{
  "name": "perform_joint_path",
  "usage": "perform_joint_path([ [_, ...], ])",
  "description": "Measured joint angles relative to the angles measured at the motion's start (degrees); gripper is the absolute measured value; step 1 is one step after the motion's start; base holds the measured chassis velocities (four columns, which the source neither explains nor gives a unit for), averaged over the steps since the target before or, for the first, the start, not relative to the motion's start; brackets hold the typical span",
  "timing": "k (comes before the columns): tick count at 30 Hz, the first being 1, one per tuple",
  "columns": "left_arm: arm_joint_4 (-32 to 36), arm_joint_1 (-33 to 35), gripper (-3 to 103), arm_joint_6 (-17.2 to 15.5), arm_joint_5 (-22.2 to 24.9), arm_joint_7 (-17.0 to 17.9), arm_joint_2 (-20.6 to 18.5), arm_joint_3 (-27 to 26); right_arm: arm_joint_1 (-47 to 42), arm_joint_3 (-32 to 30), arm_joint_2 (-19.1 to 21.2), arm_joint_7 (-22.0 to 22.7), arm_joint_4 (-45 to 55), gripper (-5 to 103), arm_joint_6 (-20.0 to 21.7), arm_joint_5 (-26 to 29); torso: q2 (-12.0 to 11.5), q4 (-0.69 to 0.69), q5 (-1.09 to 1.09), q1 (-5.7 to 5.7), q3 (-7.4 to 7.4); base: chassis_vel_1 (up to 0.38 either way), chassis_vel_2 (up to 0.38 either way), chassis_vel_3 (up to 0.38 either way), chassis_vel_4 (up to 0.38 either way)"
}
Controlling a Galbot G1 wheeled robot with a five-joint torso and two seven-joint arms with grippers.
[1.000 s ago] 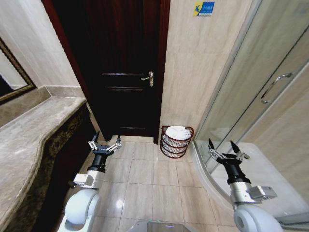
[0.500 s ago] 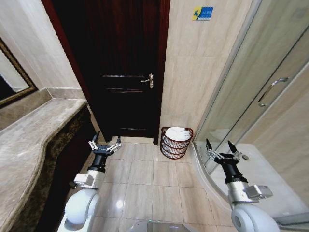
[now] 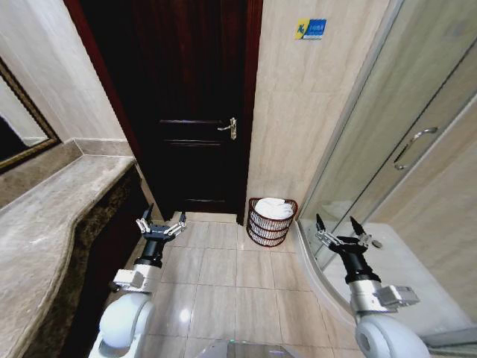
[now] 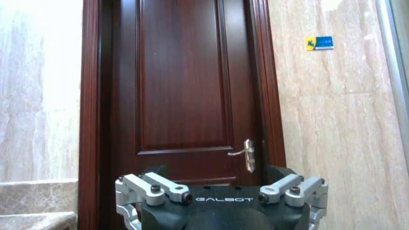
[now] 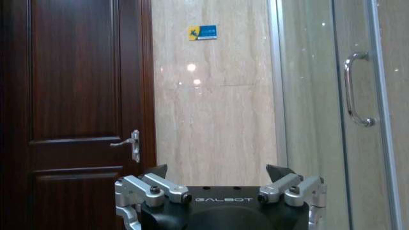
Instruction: Discard the used towel into the hamper.
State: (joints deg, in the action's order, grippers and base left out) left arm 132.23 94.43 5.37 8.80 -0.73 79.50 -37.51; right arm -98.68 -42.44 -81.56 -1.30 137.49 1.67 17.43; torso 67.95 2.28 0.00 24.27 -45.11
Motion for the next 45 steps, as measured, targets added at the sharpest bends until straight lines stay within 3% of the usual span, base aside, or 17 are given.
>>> perform_joint_path([
  [19, -0.24, 0.12, 100, 0.23, -0.20, 0.07, 0.52, 0.22, -0.88, -0.18, -0.12, 0.02, 0.46, 100, -0.28, -0.07, 5.51, 0.00, 0.00, 2.55, -2.95, 0.000, 0.000, 0.000, 0.000],
  [25, -0.59, 0.82, 100, 1.57, -1.15, 1.59, 1.18, 0.96, -0.92, -0.36, 0.12, 0.23, 0.47, 100, -0.46, 0.14, 7.25, 0.01, 0.00, 3.32, -3.90, 0.000, 0.000, 0.000, 0.000],
  [45, 0.66, 1.39, 100, 1.94, -2.65, 3.04, 1.83, 1.04, -1.35, -2.05, 1.74, 0.87, 0.96, 100, 0.45, 2.28, 6.93, 0.00, 0.00, 3.19, -3.71, 0.006, 0.005, 0.003, 0.003],
])
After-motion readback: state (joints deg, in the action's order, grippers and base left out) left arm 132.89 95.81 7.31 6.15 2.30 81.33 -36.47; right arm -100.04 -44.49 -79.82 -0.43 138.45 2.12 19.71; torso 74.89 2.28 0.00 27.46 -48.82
